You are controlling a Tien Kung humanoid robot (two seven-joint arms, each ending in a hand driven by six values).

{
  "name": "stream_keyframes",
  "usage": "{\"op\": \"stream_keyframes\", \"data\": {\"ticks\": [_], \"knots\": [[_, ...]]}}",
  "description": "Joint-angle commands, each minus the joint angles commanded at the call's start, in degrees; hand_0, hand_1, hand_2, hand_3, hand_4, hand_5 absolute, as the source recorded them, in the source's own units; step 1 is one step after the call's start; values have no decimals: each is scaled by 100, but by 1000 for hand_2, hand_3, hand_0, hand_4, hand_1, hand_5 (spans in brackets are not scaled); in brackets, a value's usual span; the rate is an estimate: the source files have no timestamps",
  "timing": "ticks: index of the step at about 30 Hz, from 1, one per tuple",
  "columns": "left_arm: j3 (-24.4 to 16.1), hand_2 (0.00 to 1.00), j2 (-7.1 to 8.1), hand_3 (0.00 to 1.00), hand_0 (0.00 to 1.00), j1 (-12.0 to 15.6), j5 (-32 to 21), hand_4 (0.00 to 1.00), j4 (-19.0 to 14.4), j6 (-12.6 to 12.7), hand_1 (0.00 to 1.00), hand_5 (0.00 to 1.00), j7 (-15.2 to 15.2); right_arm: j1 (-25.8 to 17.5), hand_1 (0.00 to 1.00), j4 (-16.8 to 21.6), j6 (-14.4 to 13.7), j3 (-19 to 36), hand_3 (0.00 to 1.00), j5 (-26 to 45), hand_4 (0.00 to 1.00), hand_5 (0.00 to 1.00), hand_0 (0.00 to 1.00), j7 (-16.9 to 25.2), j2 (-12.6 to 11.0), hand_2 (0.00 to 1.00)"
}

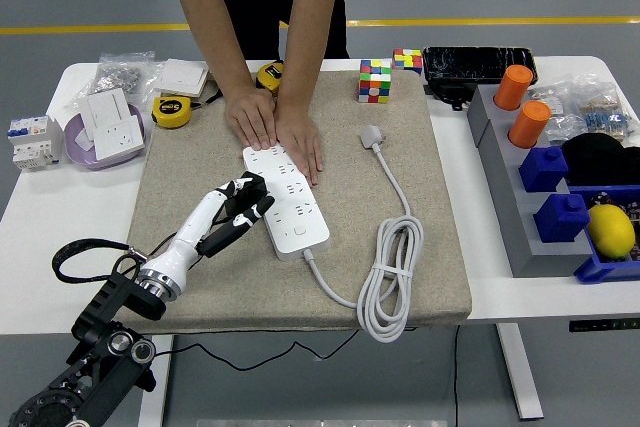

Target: Pick up the plug,place it near the board,insert it into the board,press the button

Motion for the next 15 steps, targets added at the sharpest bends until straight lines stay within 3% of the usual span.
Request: {"op": "stream_keyframes", "data": {"ticks": [15], "knots": [[93,898,32,870,919,28,281,998,-236,25,954,998,-20,14,711,0,-3,-45,759,43,998,996,808,13,-6,717]]}}
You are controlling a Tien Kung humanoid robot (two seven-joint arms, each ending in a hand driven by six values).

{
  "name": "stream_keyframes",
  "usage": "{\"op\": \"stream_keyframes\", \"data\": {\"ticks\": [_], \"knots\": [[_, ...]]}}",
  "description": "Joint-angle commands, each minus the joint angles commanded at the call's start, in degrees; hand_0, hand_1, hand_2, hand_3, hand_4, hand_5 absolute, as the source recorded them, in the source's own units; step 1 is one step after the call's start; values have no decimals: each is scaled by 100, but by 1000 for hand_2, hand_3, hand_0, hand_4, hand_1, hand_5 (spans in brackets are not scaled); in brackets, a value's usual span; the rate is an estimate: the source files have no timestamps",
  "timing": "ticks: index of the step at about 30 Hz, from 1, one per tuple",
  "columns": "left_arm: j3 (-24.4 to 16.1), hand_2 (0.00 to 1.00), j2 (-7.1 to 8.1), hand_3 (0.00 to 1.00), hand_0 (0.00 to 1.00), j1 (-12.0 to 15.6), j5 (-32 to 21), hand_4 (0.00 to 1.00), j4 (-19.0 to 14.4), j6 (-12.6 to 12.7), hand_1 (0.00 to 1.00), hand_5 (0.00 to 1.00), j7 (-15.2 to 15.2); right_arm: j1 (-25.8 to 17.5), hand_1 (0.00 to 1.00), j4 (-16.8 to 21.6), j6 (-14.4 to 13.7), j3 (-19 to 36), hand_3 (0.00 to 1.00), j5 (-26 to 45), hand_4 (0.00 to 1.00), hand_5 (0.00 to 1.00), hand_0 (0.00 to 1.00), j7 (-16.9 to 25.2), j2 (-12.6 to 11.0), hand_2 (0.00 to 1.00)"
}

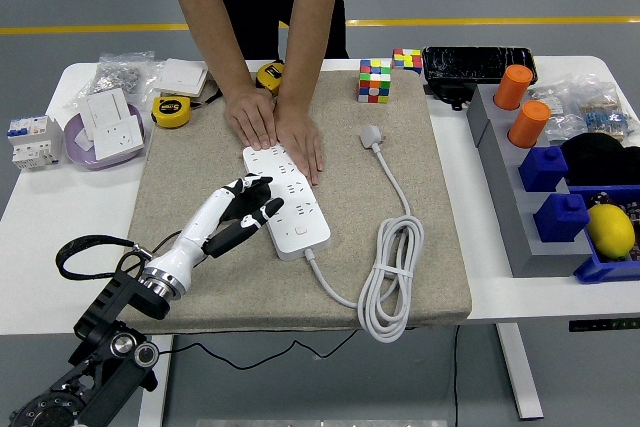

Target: Pick up the plug,place it near the board,insert it into the board,press the button

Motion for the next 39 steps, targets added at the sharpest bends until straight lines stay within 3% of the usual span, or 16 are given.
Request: {"op": "stream_keyframes", "data": {"ticks": [26,39], "knots": [[703,885,166,872,924,-379,1417,998,-9,-28,944,998,375,16,711,0,1,-24,758,-8,998,995,807,-4,-19,716],[666,885,126,872,923,-483,1691,998,70,-81,943,998,477,13,711,0,-2,-21,759,-19,998,994,807,-13,-25,716]]}}
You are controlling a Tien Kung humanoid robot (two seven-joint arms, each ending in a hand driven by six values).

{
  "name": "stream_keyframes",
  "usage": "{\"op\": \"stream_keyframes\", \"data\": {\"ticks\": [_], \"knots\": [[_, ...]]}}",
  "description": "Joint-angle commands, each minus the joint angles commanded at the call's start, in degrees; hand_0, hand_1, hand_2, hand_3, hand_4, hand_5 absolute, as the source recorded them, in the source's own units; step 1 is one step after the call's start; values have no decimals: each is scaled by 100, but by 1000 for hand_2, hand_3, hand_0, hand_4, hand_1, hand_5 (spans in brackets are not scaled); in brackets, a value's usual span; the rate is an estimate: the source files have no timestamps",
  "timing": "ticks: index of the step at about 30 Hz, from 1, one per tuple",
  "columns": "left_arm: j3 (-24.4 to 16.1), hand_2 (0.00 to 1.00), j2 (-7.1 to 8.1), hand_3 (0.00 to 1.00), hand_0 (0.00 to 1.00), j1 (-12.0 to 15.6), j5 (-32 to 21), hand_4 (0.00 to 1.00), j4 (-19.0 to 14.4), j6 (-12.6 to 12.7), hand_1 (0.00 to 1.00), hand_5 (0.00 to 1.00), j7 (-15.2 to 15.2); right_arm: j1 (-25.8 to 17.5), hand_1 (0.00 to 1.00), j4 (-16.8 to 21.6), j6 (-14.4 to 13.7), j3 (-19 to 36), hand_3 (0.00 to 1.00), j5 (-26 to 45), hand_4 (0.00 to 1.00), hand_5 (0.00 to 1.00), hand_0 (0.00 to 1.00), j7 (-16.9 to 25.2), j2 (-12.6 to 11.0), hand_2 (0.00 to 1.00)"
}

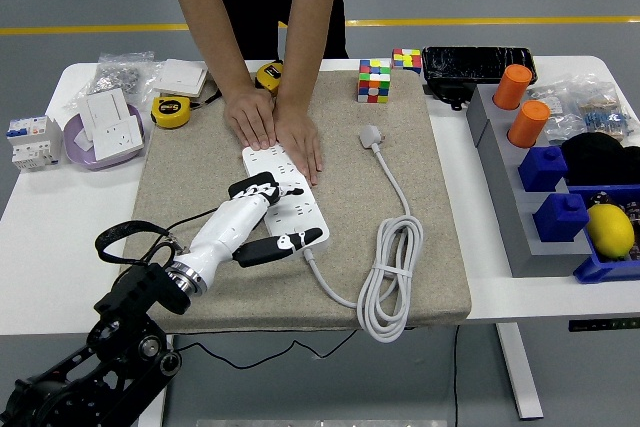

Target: Pick up the plug,place it near the board,insert it into the board,press the button

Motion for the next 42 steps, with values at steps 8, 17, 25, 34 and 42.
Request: {"op": "stream_keyframes", "data": {"ticks": [8,17,25,34,42], "knots": [[-43,883,8,872,922,14,75,998,-141,-4,943,998,-13,0,711,0,-1,18,758,-11,998,993,807,-5,7,716],[154,775,171,848,815,87,148,989,-1355,11,807,883,293,18,711,0,-6,12,759,6,998,995,807,0,-9,717],[627,358,262,739,314,-45,1082,715,-2107,-1170,263,322,1767,24,711,0,-6,-5,758,21,998,995,807,2,-14,716],[693,158,244,835,150,-235,1130,467,-1853,-2247,55,97,2416,30,711,0,-7,32,758,-17,998,995,807,-18,-35,716],[663,158,140,885,145,-285,1146,447,-1404,-2107,53,37,2331,34,710,0,-9,-2,758,19,998,996,807,-9,-22,716]]}}
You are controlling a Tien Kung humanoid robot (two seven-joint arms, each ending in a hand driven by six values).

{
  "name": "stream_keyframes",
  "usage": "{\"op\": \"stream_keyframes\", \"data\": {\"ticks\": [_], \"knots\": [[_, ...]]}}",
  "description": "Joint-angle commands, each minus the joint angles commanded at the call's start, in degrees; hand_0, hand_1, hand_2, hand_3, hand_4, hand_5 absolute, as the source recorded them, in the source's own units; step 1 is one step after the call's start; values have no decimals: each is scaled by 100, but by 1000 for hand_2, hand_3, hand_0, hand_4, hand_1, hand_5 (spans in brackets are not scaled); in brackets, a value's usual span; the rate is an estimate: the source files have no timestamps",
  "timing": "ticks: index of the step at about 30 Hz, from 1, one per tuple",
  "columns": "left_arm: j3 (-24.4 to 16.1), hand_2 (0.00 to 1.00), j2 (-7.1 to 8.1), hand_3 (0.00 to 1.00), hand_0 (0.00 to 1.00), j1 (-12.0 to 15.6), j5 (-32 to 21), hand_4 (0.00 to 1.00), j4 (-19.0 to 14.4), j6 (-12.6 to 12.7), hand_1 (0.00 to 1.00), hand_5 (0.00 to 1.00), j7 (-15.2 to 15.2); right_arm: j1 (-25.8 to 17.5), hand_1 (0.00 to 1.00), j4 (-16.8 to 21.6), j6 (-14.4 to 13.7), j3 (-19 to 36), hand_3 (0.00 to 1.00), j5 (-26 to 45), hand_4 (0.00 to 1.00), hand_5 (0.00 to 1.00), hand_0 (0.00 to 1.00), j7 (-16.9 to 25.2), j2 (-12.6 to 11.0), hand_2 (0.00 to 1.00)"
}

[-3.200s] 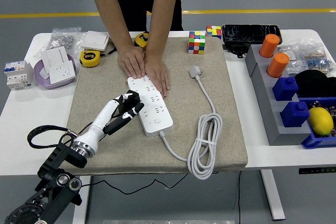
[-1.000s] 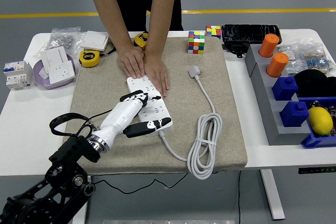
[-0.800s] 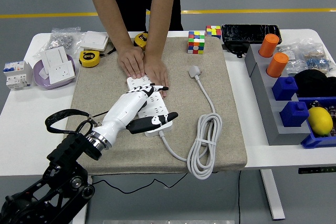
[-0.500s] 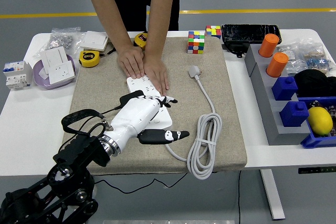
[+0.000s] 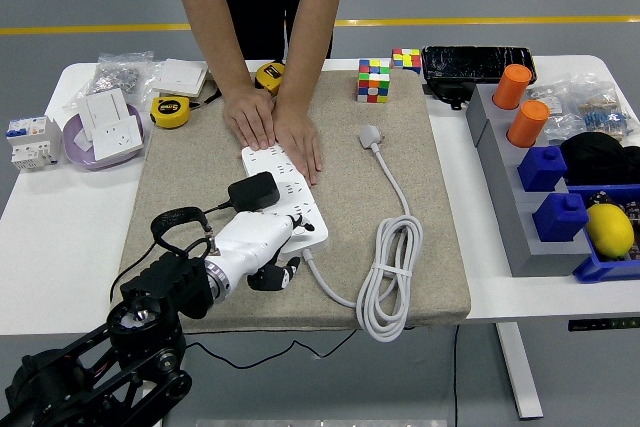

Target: Pick up the plug,place it near the board,insert it into the board,press the button

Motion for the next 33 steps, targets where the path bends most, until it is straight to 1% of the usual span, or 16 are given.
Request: {"op": "stream_keyframes", "data": {"ticks": [8,11,15,18,24,26,27,31,33], "knots": [[-22,158,-43,895,146,14,0,453,260,17,52,31,-41,-9,711,0,2,11,758,-17,998,997,806,-5,1,716],[-38,157,-52,888,148,26,0,453,296,-6,52,31,-43,-13,710,0,2,2,759,-12,998,997,806,-1,-3,717],[-59,157,-58,878,149,23,0,454,372,52,52,31,-71,-12,710,0,3,4,758,-18,998,998,807,-1,-5,717],[-89,157,-61,878,149,34,0,454,388,79,52,31,-85,-12,710,0,5,10,758,-26,998,998,807,-4,-1,717],[-79,157,-61,862,150,44,0,450,308,101,52,33,-126,-18,711,0,6,16,758,-32,998,998,807,-4,-5,716],[-88,157,-68,862,150,49,0,450,319,81,52,33,-118,-20,711,0,5,7,758,-25,998,998,807,-1,-4,716],[-96,156,-67,835,149,50,0,449,334,57,52,34,-109,-18,710,0,5,5,758,-22,998,998,805,1,-4,716],[-113,156,-42,835,149,55,0,449,372,22,52,34,-95,-15,710,0,3,-1,758,-10,998,998,805,6,-3,716],[-128,156,-39,833,150,56,0,450,411,54,51,35,-107,-18,711,0,5,18,759,-29,998,998,806,1,-4,716]]}}
